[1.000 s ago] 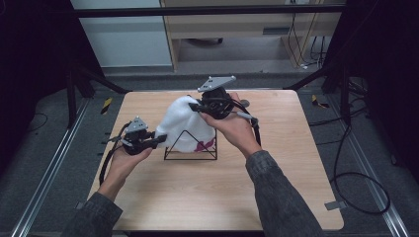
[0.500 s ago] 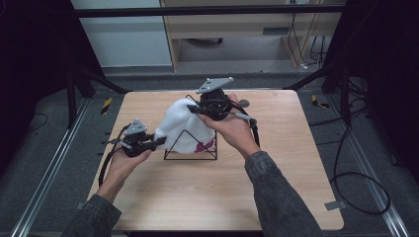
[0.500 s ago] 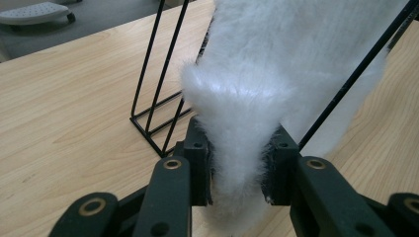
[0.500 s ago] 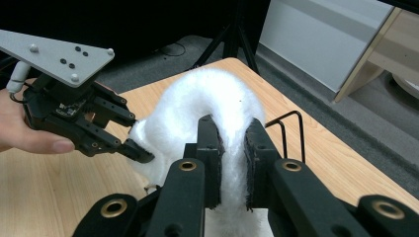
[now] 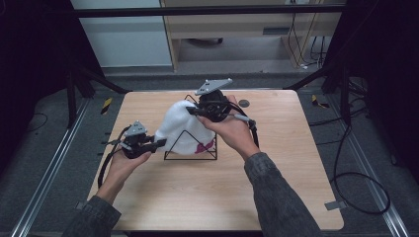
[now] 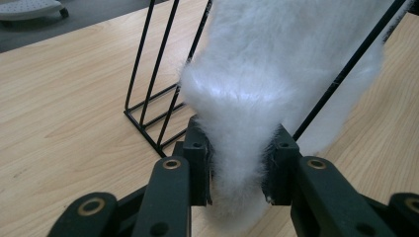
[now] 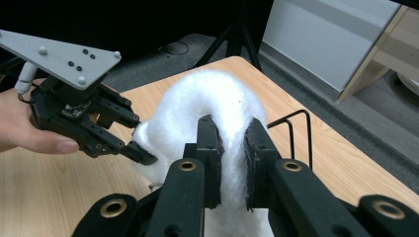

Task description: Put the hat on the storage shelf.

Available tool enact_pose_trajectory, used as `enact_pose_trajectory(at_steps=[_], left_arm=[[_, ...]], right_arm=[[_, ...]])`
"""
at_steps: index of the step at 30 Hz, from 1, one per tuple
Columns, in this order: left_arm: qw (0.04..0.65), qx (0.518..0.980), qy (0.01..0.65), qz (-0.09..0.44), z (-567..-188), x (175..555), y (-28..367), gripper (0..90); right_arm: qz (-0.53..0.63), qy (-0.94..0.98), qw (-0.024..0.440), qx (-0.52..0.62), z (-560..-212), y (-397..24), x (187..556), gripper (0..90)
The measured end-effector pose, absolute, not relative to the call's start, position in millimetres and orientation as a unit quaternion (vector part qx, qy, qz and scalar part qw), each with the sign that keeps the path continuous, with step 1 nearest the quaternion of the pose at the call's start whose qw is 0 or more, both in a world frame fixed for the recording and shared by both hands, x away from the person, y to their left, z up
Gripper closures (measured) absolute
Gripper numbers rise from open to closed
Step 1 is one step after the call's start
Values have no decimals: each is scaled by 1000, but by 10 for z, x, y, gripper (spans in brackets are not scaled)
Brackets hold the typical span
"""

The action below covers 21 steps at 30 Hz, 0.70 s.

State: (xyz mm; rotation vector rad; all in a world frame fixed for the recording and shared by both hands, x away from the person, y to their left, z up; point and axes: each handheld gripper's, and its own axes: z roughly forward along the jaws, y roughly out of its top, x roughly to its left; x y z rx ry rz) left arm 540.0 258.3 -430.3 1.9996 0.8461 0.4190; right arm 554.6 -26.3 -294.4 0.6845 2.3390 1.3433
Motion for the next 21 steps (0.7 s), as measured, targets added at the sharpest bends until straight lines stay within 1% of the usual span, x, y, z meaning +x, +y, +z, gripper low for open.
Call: enact_pose_trajectory(at_steps=[3,7,10,13,18,19,21], left_arm=[[444,813,339,163,-4328,5404,2580,670],[436,820,336,154,-4355,5407,2578,622],[434,821,339,148,-4370,5411,2594,611],[429,823,343,148,-4389,5416,2610,618],[423,824,347,149,-4458,5405,2631,659],[423,825,344,152,-4463,5404,2636,691],[423,825,344,152,-4470,5397,2633,719]], right_arm=[[472,829,177,241,-2957,-249,5538,807],[470,832,175,239,-2983,-220,5538,807],[467,834,172,239,-3009,-200,5540,808],[464,836,170,240,-3047,-170,5539,808],[456,842,166,237,-3105,-135,5544,808],[454,842,166,238,-3117,-127,5546,808],[454,842,166,239,-3130,-118,5550,808]])
